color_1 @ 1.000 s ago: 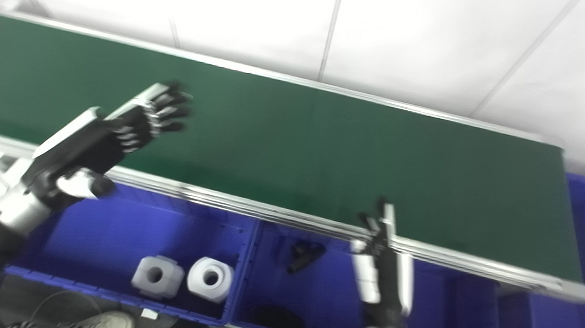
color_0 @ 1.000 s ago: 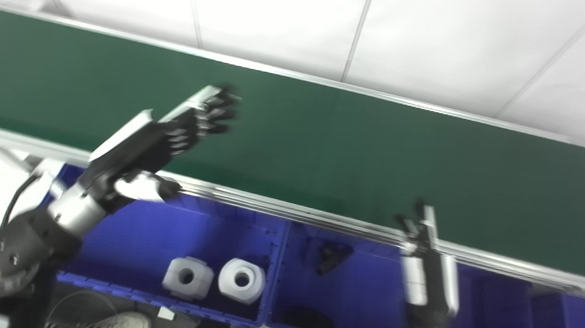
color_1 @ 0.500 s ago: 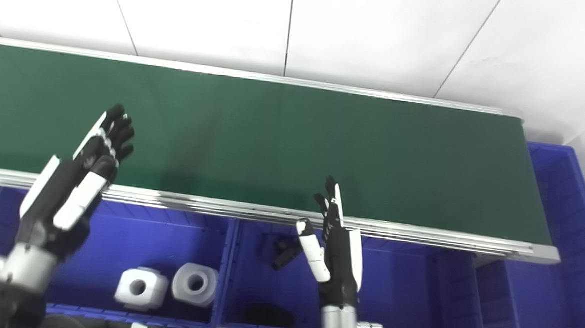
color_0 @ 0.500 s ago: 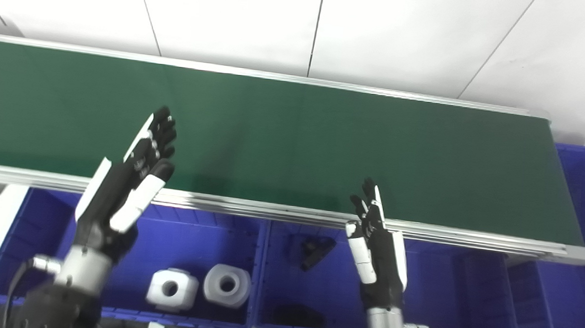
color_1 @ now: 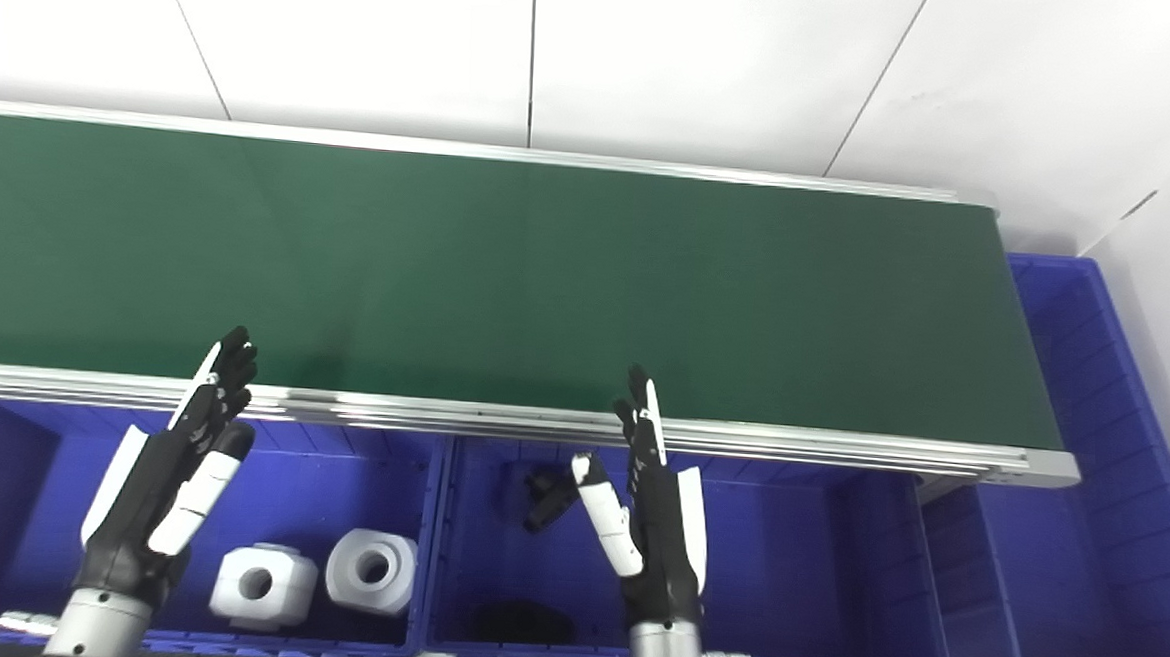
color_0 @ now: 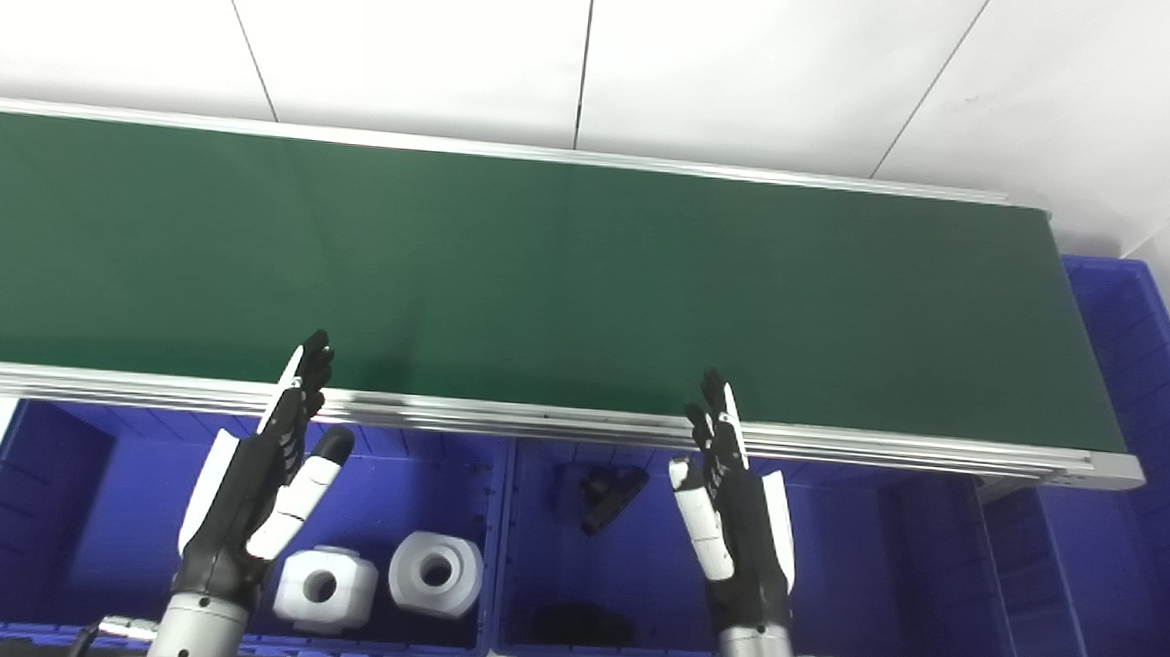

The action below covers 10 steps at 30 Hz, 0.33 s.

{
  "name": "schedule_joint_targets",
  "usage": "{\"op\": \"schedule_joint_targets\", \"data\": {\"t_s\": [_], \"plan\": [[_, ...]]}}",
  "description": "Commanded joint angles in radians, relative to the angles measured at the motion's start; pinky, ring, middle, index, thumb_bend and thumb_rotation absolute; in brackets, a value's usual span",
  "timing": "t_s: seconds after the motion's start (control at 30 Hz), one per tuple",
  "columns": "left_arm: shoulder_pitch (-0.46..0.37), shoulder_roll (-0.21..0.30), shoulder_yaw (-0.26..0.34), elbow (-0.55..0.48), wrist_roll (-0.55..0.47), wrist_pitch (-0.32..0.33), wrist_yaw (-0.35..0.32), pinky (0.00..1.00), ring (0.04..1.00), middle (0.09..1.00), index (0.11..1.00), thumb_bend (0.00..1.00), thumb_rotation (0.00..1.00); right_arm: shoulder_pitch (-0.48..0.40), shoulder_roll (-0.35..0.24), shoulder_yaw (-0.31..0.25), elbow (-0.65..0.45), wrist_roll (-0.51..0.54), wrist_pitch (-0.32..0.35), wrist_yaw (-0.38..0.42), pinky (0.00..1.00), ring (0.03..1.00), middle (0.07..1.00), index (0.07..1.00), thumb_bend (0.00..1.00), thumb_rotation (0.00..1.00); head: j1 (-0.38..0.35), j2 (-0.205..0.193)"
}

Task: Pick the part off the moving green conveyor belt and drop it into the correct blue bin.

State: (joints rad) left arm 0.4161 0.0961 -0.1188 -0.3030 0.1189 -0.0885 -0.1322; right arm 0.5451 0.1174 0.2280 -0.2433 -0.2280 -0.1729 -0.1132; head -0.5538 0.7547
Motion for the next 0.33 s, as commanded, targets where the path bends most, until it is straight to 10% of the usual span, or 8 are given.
{"op": "schedule_joint_targets", "data": {"t_s": [0.0,0.3], "plan": [[-0.001,-0.015,-0.005,-0.011,0.018,-0.058,0.026,1.0,0.999,1.0,1.0,0.55,0.86,0.009,-0.004,-0.001,-0.006,0.003,-0.064,-0.008,0.99,0.966,1.0,1.0,0.77,0.92,0.012,-0.006],[0.016,-0.05,-0.022,-0.02,0.063,-0.078,0.058,1.0,1.0,1.0,1.0,0.45,0.87,0.014,-0.031,-0.015,0.005,0.026,-0.078,-0.003,0.99,0.97,1.0,1.0,0.78,0.92,0.048,-0.021]]}}
